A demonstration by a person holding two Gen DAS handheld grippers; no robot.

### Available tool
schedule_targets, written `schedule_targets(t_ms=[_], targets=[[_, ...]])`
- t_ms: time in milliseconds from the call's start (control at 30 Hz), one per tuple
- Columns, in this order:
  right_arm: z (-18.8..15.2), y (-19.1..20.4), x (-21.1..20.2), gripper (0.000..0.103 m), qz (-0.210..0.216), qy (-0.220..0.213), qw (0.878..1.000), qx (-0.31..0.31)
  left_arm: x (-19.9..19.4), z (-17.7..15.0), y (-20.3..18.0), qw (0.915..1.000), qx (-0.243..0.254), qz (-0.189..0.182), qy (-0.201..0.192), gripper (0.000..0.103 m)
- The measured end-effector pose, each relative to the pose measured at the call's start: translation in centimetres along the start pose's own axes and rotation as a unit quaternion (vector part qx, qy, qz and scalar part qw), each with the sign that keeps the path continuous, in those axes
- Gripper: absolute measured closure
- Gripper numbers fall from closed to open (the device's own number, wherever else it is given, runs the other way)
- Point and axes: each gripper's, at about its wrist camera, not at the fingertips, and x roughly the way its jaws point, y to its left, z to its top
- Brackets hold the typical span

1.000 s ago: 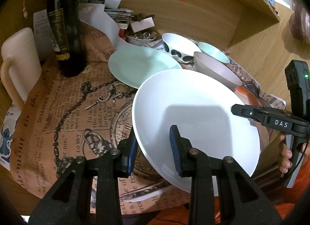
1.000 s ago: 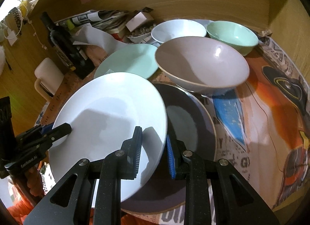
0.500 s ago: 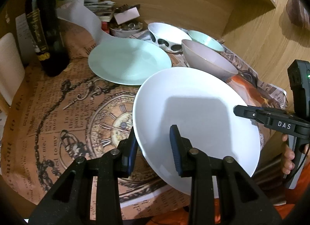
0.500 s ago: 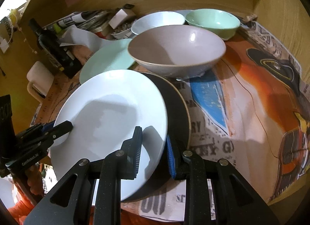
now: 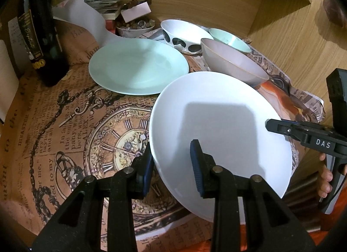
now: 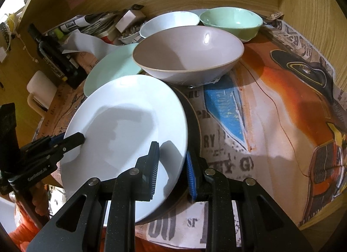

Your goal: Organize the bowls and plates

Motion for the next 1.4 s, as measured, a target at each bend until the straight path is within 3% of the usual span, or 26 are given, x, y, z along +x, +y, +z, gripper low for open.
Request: schedule_targets(t_ms=[733, 800, 900, 967, 1233, 1400], targets=[[-0.4, -0.4, -0.8, 0.082, 0.004, 0.008, 1.000, 0.011, 1.2, 0.5, -0.5, 0.9998, 0.015, 0.010, -0.005, 0.067], [-0.4, -0.3, -0.9, 0.082, -0.002, 0.004, 1.000, 0.010, 1.3, 0.6, -0.7, 0.9997, 0.019, 0.016, -0.007, 0.067], [-0.3, -0.1, -1.7, 0.081, -0.048, -0.025, 0.999, -0.005, 1.5, 0.7, -0.7, 0.9997, 0.020, 0.014, -0.007, 0.067], [-0.1, -0.1, -2.1, 0.081, -0.048, -0.030, 0.998, -0.009, 1.6, 0.8, -0.8, 0.9997, 0.021, 0.010, -0.008, 0.067], [0.3, 0.5, -1.9, 0.081, -0.051, -0.031, 0.998, -0.024, 0.2, 1.6, -0.3, 0.9992, 0.012, 0.010, -0.036, 0.067], [1.1, 1.9, -2.1, 0.075, -0.050, -0.046, 0.996, -0.049, -1.7, 1.9, 0.7, 0.9981, 0.006, 0.019, -0.058, 0.062]])
